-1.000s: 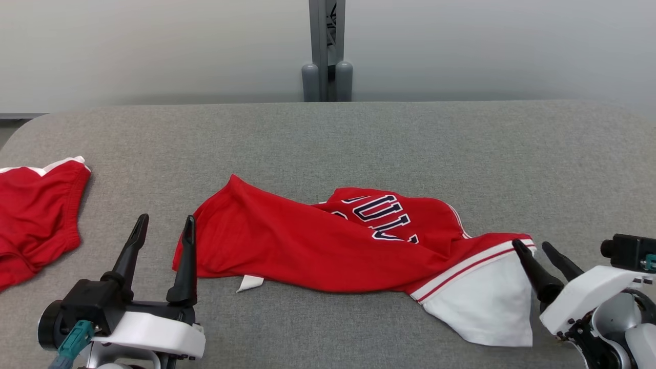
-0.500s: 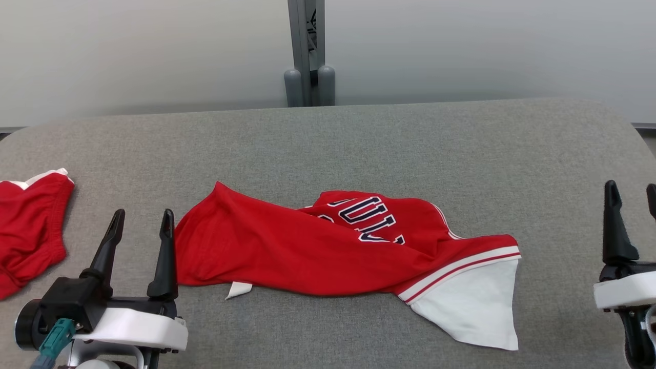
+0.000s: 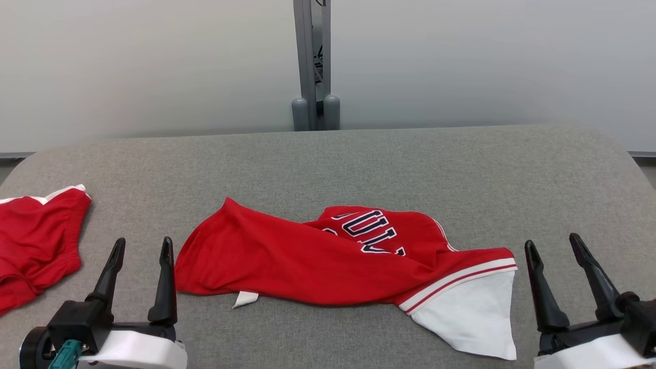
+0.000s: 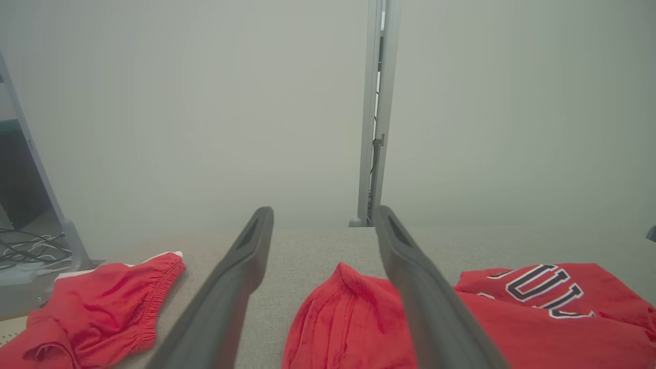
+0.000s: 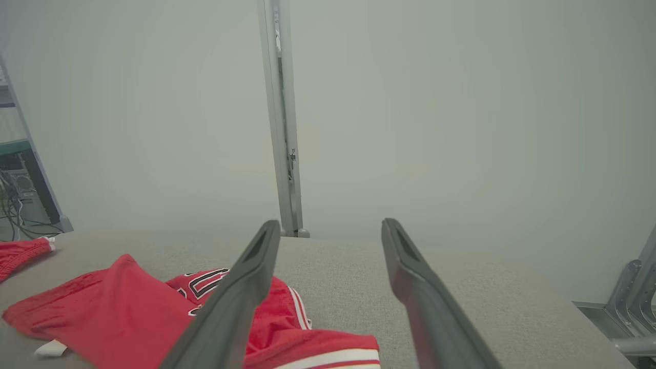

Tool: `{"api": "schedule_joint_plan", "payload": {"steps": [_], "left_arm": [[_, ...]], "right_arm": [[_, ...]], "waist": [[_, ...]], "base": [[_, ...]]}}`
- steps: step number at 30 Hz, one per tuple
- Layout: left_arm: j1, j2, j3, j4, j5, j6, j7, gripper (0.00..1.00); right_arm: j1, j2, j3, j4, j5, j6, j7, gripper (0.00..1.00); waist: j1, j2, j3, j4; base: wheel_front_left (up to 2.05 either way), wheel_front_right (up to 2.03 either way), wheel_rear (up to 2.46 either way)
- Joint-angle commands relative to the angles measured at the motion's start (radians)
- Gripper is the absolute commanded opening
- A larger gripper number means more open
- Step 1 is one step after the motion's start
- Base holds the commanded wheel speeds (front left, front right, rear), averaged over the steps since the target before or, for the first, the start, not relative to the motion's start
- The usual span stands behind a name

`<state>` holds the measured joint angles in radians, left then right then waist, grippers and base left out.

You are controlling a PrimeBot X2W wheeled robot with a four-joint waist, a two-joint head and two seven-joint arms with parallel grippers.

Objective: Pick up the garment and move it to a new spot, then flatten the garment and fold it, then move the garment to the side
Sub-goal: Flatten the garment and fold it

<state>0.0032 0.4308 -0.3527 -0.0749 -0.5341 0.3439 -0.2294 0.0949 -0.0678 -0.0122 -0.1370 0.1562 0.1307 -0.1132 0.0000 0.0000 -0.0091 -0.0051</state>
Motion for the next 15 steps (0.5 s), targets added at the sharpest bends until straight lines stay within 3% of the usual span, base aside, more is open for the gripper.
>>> {"api": "schedule_joint_plan", "payload": {"steps": [1, 15], "left_arm": [[0.012, 0.004, 0.004, 0.003, 0.003, 0.003, -0.006, 1.0], [0.04, 0.004, 0.005, 0.006, -0.007, 0.005, -0.012, 1.0]], "right_arm": [[0.018, 0.0, 0.003, -0.007, -0.013, 0.0, 0.008, 1.0], [0.052, 0.016, -0.01, -0.027, -0.005, 0.0, 0.02, 1.0]], "waist": [[0.0, 0.0, -0.006, -0.004], [0.0, 0.0, -0.025, 0.002]], "base": [[0.0, 0.0, 0.0], [0.0, 0.0, 0.0]]}}
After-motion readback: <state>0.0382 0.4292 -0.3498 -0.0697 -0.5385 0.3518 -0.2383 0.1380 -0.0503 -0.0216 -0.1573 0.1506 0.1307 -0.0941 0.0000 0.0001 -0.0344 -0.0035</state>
